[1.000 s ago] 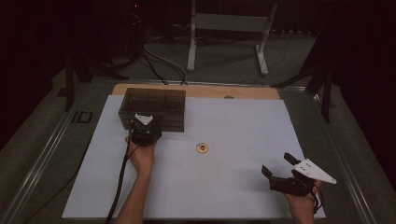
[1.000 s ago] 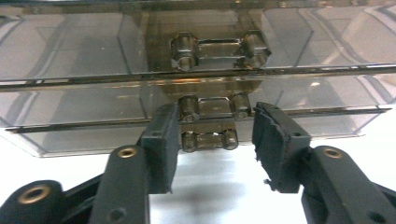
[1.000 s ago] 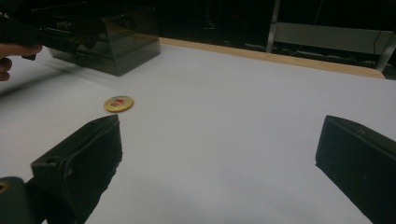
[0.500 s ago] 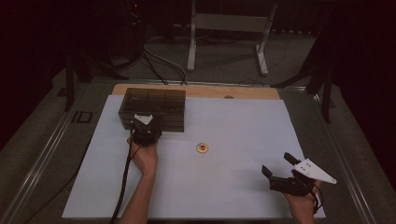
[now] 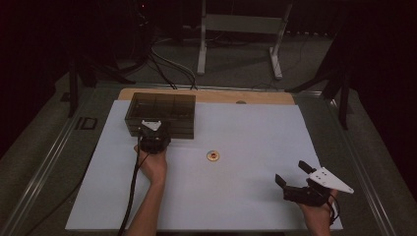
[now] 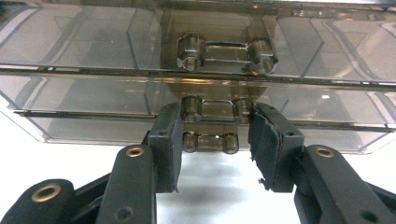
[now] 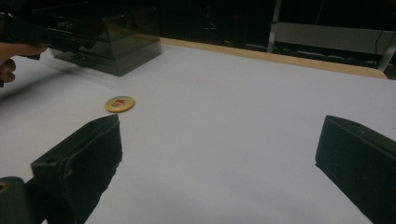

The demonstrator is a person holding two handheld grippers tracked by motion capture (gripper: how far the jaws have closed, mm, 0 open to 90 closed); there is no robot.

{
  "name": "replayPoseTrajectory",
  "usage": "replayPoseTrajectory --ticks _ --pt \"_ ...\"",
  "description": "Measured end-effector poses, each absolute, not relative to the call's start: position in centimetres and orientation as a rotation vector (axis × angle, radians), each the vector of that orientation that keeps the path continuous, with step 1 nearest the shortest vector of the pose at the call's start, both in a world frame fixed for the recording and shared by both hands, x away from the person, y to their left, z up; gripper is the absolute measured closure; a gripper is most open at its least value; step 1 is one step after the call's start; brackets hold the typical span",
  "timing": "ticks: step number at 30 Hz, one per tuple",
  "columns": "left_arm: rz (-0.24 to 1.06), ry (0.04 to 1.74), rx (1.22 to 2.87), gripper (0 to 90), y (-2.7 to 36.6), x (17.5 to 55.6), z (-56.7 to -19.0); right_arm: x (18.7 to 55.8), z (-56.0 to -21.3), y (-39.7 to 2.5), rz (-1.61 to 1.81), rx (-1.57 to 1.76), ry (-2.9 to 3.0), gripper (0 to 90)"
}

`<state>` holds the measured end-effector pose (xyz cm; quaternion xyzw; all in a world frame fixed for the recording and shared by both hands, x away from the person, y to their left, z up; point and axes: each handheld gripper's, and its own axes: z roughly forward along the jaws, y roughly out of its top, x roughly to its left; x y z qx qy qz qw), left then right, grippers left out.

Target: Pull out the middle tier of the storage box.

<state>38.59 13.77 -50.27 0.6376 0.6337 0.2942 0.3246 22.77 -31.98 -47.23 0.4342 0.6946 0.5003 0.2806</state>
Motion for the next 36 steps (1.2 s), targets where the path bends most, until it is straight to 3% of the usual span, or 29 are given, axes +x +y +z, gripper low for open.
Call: replayPoseTrajectory --ticks 12,32,35,36 --pt "0.772 1.673 1.693 57.9 13.7 38.4 -50.1 22.7 -47.2 -32.1 1.342 1.164 1.857 0.4" --pt "0.715 1.682 1.708 57.3 14.0 35.0 -49.7 22.7 -47.2 -32.1 1.341 1.161 1.862 0.4" --pt "0.698 1.674 1.714 44.3 14.1 35.0 -49.6 22.7 -47.2 -32.2 1.343 1.163 1.861 0.4" --pt "0.705 1.671 1.716 44.3 14.1 34.9 -49.5 22.7 -47.2 -32.2 1.343 1.163 1.861 0.4"
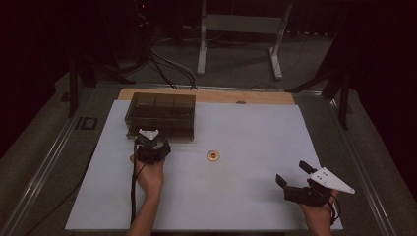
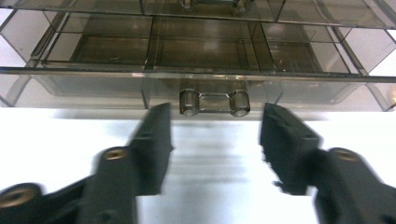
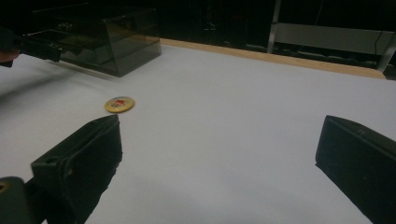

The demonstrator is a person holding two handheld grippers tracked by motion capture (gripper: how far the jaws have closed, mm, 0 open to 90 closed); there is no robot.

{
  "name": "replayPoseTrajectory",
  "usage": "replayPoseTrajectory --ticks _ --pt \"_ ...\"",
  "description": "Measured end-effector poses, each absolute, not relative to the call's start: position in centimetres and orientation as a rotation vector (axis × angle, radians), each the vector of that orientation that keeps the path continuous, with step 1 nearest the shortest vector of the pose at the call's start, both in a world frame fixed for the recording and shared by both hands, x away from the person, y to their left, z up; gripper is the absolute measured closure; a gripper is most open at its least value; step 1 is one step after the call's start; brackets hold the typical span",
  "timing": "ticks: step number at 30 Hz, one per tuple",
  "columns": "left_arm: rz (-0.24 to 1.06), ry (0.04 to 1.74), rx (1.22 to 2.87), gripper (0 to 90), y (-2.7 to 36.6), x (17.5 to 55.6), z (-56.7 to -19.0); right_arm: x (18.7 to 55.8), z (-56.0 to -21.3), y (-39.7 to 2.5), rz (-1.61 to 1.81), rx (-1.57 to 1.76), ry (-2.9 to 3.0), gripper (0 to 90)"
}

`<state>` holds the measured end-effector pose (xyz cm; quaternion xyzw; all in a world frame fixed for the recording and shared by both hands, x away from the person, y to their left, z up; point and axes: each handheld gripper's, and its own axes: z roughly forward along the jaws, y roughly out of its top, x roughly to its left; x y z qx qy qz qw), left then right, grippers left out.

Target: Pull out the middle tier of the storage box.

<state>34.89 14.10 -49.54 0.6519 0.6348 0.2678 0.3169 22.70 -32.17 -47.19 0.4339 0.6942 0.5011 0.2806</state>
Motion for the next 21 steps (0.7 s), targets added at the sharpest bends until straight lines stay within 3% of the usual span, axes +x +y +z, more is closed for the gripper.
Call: replayPoseTrajectory --ticks 2,3,6,11,21 --pt "0.697 1.659 1.721 34.5 14.13 34.82 -49.48 22.68 -47.19 -32.14 1.342 1.162 1.861 0.4" --pt "0.692 1.655 1.726 34.5 14.15 34.81 -49.46 22.67 -47.18 -32.12 1.343 1.161 1.862 0.4" --pt "0.705 1.640 1.727 17.8 14.23 34.74 -49.37 22.67 -47.18 -32.12 1.342 1.161 1.861 0.4" --pt "0.657 1.599 1.755 2.3 14.61 34.78 -49.42 22.66 -47.18 -32.13 1.343 1.162 1.861 0.4" --pt "0.645 1.442 1.809 0.7 14.89 34.31 -48.52 22.68 -47.19 -32.11 1.347 1.158 1.862 0.4"
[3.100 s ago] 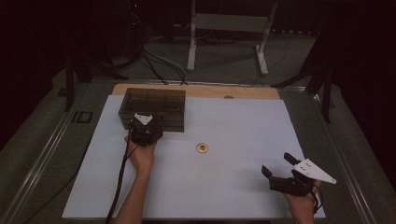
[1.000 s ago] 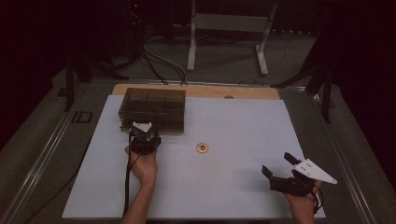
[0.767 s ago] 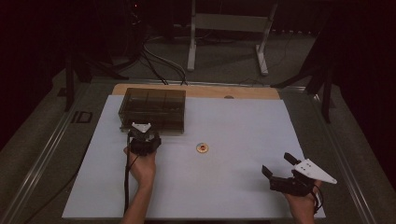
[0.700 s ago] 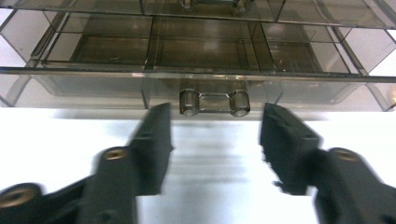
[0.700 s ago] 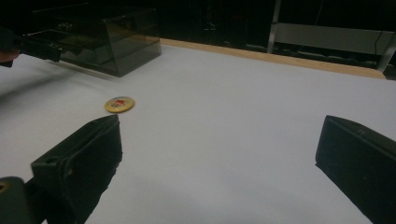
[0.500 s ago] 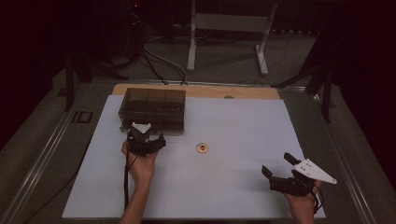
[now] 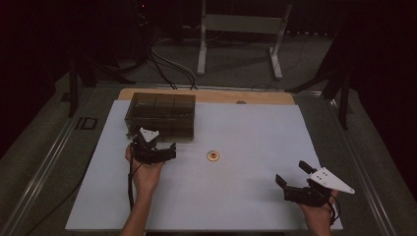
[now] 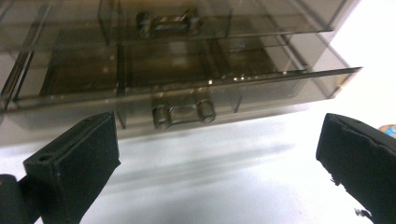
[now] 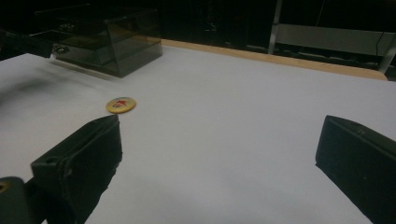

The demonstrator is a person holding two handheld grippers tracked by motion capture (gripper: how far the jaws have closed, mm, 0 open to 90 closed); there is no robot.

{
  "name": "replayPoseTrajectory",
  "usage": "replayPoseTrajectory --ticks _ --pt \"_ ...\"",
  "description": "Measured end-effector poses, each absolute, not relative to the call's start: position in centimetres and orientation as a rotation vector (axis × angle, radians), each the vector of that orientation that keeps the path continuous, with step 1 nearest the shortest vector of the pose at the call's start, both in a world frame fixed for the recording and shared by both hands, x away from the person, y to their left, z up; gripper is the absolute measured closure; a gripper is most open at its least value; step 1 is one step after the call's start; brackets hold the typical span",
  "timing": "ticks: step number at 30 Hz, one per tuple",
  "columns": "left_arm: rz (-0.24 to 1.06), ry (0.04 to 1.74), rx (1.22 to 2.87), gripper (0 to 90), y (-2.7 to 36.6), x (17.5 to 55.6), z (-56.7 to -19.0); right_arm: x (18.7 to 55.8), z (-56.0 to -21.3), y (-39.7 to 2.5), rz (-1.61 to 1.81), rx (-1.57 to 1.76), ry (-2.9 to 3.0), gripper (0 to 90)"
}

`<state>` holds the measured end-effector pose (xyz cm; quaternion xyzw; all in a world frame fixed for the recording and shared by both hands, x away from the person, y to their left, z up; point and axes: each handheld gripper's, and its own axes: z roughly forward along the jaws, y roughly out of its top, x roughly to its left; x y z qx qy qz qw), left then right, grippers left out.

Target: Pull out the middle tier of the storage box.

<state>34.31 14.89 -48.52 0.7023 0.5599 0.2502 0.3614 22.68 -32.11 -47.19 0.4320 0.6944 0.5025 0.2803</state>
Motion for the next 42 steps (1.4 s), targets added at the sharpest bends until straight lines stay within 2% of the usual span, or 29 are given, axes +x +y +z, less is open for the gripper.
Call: replayPoseTrajectory --ticks 9,18,30,42 --pt "0.591 1.334 1.898 0.8 15.2 34.3 -47.9 22.7 -47.2 -32.1 1.348 1.158 1.862 0.4" --pt "0.483 1.230 1.891 0.9 16.1 34.3 -47.3 22.7 -47.2 -32.1 1.348 1.157 1.861 0.4" --pt "0.508 1.107 1.936 0.8 16.9 34.5 -46.5 22.7 -47.2 -32.1 1.348 1.159 1.861 0.4" --pt "0.464 1.050 2.023 0.9 17.5 35.8 -45.9 22.7 -47.2 -32.1 1.349 1.162 1.860 0.4"
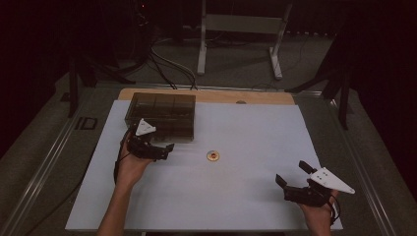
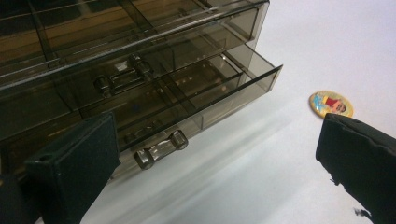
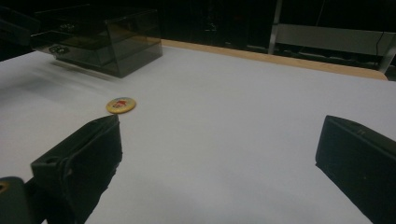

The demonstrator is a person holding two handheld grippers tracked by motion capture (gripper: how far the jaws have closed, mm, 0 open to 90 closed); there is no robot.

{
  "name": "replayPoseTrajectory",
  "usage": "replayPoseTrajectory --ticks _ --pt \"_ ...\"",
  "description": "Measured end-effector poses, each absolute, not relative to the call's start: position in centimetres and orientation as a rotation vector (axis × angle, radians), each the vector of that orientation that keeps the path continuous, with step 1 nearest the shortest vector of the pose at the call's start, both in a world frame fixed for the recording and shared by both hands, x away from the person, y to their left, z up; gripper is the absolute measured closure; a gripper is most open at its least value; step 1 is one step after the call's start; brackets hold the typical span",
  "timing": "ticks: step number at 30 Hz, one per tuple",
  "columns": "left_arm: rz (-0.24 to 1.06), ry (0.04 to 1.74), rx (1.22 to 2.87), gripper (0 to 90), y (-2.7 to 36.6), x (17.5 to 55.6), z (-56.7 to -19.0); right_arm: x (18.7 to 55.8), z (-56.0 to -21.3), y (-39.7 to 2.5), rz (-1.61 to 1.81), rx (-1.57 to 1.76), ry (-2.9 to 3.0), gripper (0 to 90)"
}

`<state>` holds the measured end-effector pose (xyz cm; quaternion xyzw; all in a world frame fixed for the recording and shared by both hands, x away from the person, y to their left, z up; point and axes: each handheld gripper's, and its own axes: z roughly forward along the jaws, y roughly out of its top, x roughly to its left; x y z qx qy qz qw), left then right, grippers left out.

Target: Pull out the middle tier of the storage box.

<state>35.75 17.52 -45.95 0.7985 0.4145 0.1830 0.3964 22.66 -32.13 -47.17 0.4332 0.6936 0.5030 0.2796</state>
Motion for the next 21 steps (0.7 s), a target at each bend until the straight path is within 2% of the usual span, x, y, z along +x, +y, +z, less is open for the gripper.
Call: replayPoseTrajectory --ticks 10,13,21 --pt "0.438 0.983 2.127 1.0 17.4 37.1 -45.5 22.7 -47.2 -32.1 1.350 1.162 1.862 0.4" --pt "0.423 1.005 2.150 4.9 17.5 37.6 -45.6 22.7 -47.2 -32.1 1.349 1.160 1.862 0.4" --pt "0.390 0.993 2.180 7.0 17.1 38.5 -45.9 22.7 -47.2 -32.1 1.350 1.161 1.861 0.4"
